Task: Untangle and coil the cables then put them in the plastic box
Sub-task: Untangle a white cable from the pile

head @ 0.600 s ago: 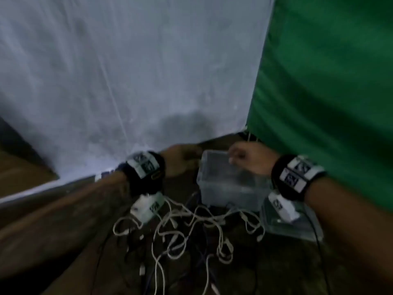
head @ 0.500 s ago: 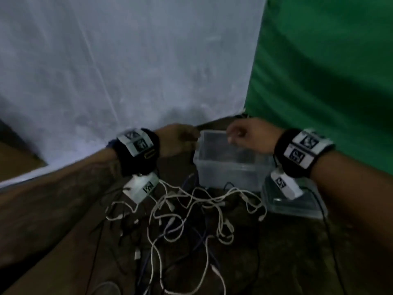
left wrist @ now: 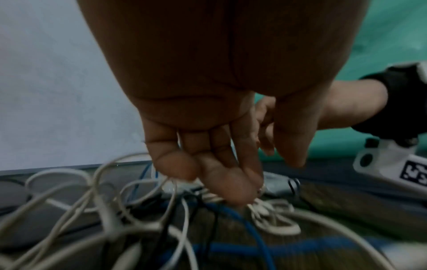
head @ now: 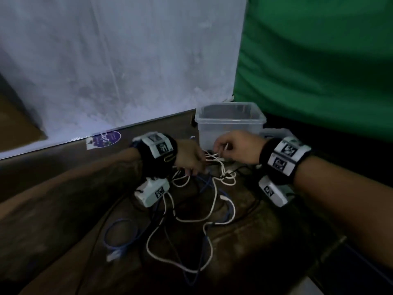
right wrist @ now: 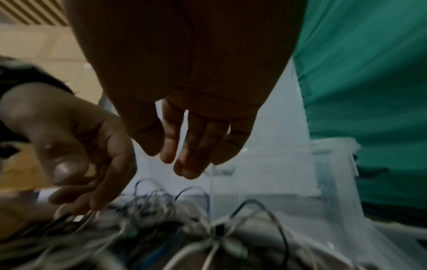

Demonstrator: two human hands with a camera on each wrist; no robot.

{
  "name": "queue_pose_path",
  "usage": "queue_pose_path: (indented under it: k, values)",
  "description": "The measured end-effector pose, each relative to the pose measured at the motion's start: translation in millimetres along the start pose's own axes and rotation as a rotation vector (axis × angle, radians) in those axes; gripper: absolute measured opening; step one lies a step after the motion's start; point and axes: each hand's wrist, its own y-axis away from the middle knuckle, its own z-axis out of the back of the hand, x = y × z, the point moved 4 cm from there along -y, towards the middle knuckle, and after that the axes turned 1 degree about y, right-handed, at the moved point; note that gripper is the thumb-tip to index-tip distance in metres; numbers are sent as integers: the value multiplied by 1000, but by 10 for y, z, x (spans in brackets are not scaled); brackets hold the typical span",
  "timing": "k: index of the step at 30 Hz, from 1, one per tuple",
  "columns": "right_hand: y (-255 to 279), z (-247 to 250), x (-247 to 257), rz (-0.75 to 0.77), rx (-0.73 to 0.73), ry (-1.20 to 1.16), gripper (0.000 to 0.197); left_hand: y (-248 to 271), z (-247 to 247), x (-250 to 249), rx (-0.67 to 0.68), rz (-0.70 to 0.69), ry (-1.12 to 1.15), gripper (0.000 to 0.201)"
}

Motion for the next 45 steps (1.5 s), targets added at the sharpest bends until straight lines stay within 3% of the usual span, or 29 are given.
queue_pose_path:
  k: [3, 6, 8, 11, 12, 14, 16, 19, 23, 27, 29, 32, 35, 38, 41, 45]
  values:
    - [207, -356, 225, 22, 194, 148, 30, 72, -359, 28, 37, 66, 14, 15]
    - [254, -534, 241, 31, 235, 259, 26, 100, -531, 53, 9, 37, 0, 23]
    - [255, -465, 213, 24, 165, 252, 13, 131, -548, 49, -33, 10, -10, 30]
    - [281, -167, 235, 17, 19, 188, 6, 202, -490, -24, -141, -60, 19, 19]
    - [294, -37, 247, 20, -51, 169, 7, 244, -446, -74, -191, -93, 82, 16]
    - [315, 250, 240, 7, -197, 122, 10, 300, -368, -115, -249, -187, 323, 34]
    - [352, 543, 211, -26, -328, 56, 11, 362, -252, -96, -321, -192, 473, 42]
    - [431, 976, 194, -68, -521, -113, 9, 473, -28, -72, -428, -200, 475, 25]
    - [471, 1469, 42, -155, -712, -469, 19, 674, 234, 135, -514, -147, 410, 19]
    - [461, 1726, -94, -209, -794, -568, 20, 880, 570, 283, -652, -108, 321, 34]
    - [455, 1756, -78, -226, -810, -603, 19, 939, 749, 322, -692, -90, 357, 30]
    - [406, 1738, 82, -143, -781, -752, 16, 914, 698, 182, -624, -105, 518, 7]
    - [363, 1773, 324, -41, -741, -883, 13, 715, 416, 40, -511, -187, 567, 23]
    - [407, 1926, 463, 15, -784, -920, 15, 562, 269, 61, -523, -214, 452, 5]
    - [496, 2069, 435, 3, -833, -918, 15, 538, 302, 137, -489, -200, 468, 19]
    - [523, 2061, 356, -30, -794, -891, 16, 610, 400, 132, -488, -202, 470, 16]
